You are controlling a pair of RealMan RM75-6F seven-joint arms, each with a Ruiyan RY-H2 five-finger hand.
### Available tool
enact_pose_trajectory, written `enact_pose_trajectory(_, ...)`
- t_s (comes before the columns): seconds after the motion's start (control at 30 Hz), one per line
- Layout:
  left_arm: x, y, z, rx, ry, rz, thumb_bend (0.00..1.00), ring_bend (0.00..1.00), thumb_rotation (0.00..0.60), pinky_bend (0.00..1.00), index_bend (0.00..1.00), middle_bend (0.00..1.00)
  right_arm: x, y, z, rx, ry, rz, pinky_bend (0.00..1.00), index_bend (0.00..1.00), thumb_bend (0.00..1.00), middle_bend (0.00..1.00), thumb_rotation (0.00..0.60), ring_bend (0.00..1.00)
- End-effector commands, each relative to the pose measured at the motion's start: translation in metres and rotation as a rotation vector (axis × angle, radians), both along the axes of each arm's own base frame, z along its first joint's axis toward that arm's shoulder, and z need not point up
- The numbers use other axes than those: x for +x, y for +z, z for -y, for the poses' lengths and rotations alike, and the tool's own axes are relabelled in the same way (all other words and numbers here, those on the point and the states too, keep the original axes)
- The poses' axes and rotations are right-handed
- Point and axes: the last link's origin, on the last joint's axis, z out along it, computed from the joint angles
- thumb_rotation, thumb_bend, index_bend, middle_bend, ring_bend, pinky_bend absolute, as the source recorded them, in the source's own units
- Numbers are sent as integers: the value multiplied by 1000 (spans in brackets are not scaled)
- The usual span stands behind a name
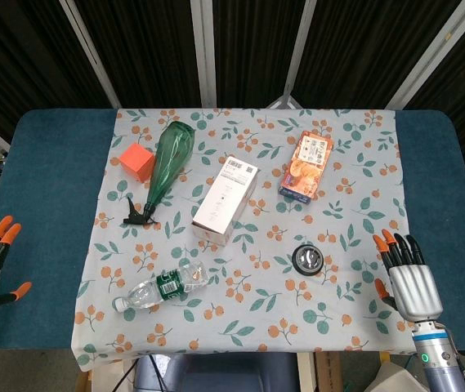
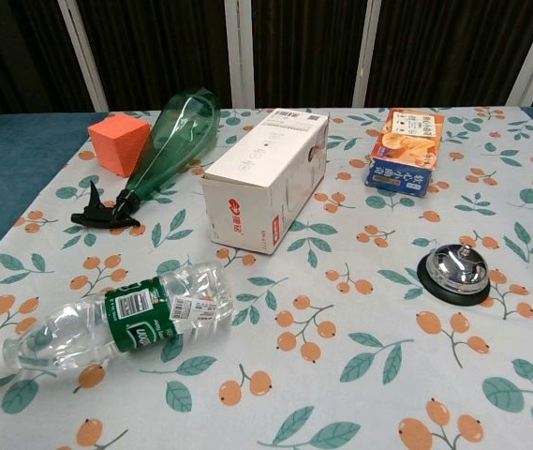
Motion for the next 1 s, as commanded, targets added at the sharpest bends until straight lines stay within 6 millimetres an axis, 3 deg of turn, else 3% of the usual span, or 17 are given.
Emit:
enact_pose_trajectory(0.03, 0, 0, 0, 0, 0, 1, 7, 0, 600, 0, 0, 0, 0, 0, 0, 0, 1, -1, 0, 0, 428, 0, 600, 0)
enact_pose_trajectory(0.6, -1, 2, -1, 12, 0, 3, 7, 0, 600, 0, 0, 0, 11, -11, 3, 82, 22, 23, 0, 0, 434, 0, 600, 0)
enact_pose_trajectory(0.83, 0, 2, -3, 16, -2, 4, 7, 0, 600, 0, 0, 0, 27, -31, 18, 181, 43, 12, 0, 0, 699, 0, 600, 0)
enact_pose_trajectory(1.0, -2, 1, -2, 9, 8, 1, 7, 0, 600, 0, 0, 0, 39, -51, 22, 231, 62, -1, 0, 0, 743, 0, 600, 0)
